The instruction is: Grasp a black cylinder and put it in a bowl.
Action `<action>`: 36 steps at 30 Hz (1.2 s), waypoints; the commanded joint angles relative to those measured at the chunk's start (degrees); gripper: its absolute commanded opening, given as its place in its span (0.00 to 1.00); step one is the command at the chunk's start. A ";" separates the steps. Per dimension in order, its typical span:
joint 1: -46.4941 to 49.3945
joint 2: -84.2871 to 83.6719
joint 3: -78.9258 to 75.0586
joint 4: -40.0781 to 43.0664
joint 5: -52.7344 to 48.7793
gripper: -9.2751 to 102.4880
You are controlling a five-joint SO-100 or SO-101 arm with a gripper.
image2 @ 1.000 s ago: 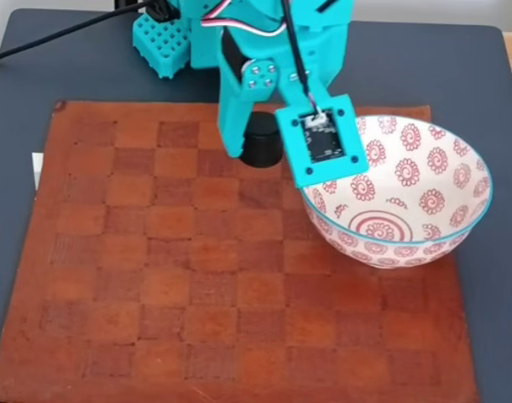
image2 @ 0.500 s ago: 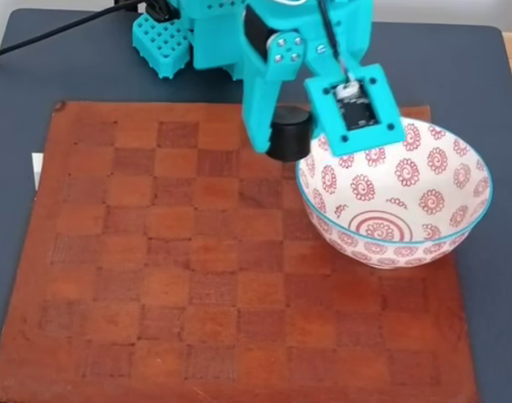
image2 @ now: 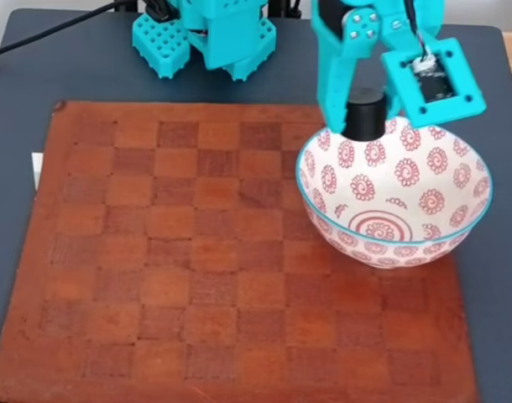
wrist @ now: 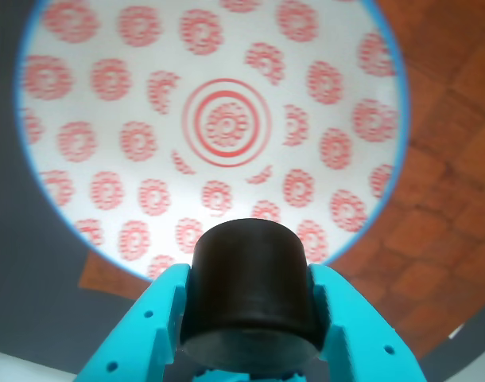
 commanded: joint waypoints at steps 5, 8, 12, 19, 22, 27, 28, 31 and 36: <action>-0.44 -0.26 -1.67 -3.08 2.11 0.22; -0.44 -3.25 -2.29 -3.25 2.11 0.23; -0.26 -5.62 -2.29 -4.31 2.11 0.29; 0.18 -6.59 -1.58 -4.66 2.11 0.32; 0.26 -5.89 -2.20 -3.96 2.11 0.31; 1.14 -3.52 -2.11 -3.60 2.02 0.20; 1.23 -2.64 -2.11 -3.60 2.02 0.18; 2.37 0.79 -1.85 -3.60 1.76 0.14; 3.34 7.56 -1.23 0.09 2.11 0.08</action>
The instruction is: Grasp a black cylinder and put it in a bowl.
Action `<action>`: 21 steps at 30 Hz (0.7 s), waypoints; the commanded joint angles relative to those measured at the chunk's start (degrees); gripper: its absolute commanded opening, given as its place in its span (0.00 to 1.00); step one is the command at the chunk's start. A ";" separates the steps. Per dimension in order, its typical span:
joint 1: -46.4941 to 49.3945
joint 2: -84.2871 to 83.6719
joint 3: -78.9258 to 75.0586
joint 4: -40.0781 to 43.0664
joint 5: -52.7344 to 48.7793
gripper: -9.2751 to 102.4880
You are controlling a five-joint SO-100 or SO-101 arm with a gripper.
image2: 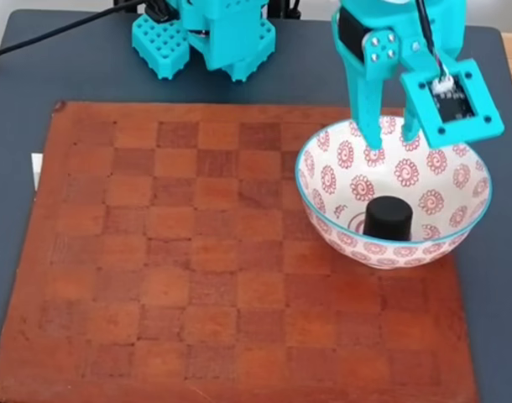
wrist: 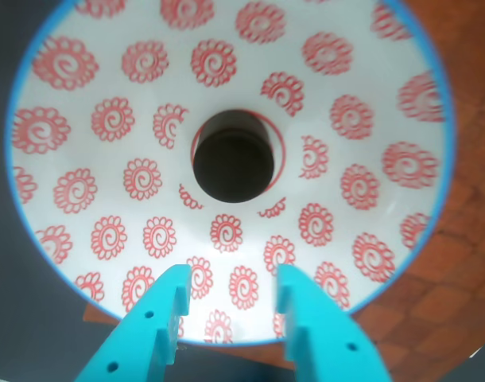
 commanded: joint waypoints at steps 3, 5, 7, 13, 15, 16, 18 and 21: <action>2.81 8.70 -0.62 3.25 -0.62 0.08; 4.48 11.07 1.76 3.25 -0.88 0.08; 6.24 13.97 5.45 3.25 -0.88 0.08; 10.99 26.46 18.28 3.25 -0.79 0.08; 12.48 31.03 22.59 3.25 -0.53 0.08; 13.10 33.22 24.61 3.16 -0.35 0.08; 14.50 37.44 28.65 3.16 -0.09 0.08; 17.23 43.68 34.63 3.08 -0.18 0.08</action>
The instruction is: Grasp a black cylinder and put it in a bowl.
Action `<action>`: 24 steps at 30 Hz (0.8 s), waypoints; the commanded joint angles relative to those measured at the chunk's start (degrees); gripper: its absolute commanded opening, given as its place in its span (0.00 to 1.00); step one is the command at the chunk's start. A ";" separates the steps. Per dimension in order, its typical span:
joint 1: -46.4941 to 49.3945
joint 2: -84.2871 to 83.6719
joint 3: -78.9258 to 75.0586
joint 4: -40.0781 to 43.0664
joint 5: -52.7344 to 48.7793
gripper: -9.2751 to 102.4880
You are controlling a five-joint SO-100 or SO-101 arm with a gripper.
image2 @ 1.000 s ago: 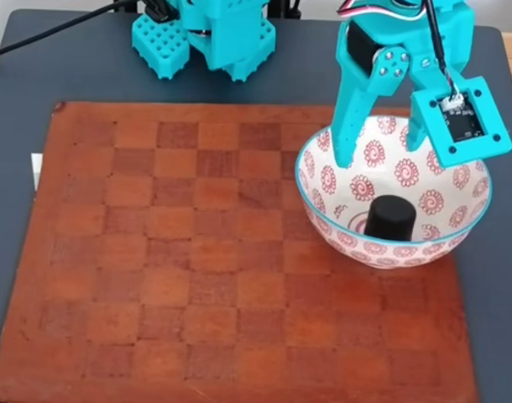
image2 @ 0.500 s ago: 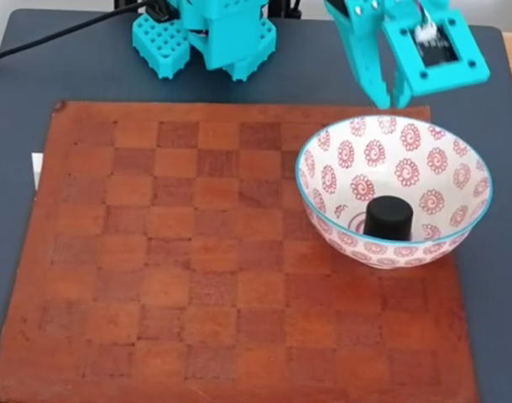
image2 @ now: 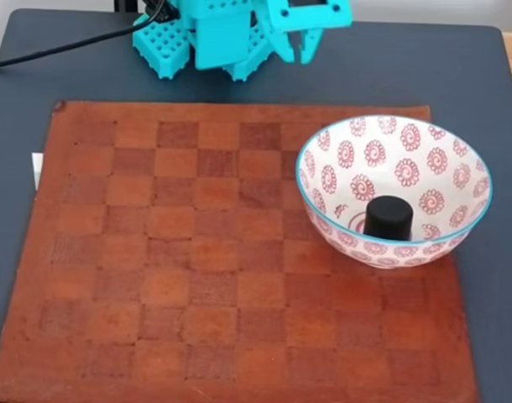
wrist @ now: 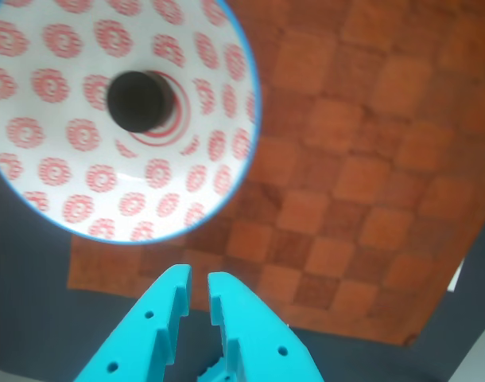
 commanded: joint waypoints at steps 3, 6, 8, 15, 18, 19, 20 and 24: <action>3.78 10.28 8.61 -1.23 -0.35 0.08; 5.80 16.00 14.68 -3.87 -0.35 0.08; 6.77 19.42 18.81 -6.06 -0.35 0.08; 7.29 29.27 33.31 -14.59 0.62 0.08; 7.56 33.66 37.62 -18.46 0.62 0.08; 7.65 34.98 39.20 -19.51 0.62 0.08; 7.91 36.30 40.69 -20.57 0.70 0.08; 8.17 41.13 46.14 -23.20 1.93 0.08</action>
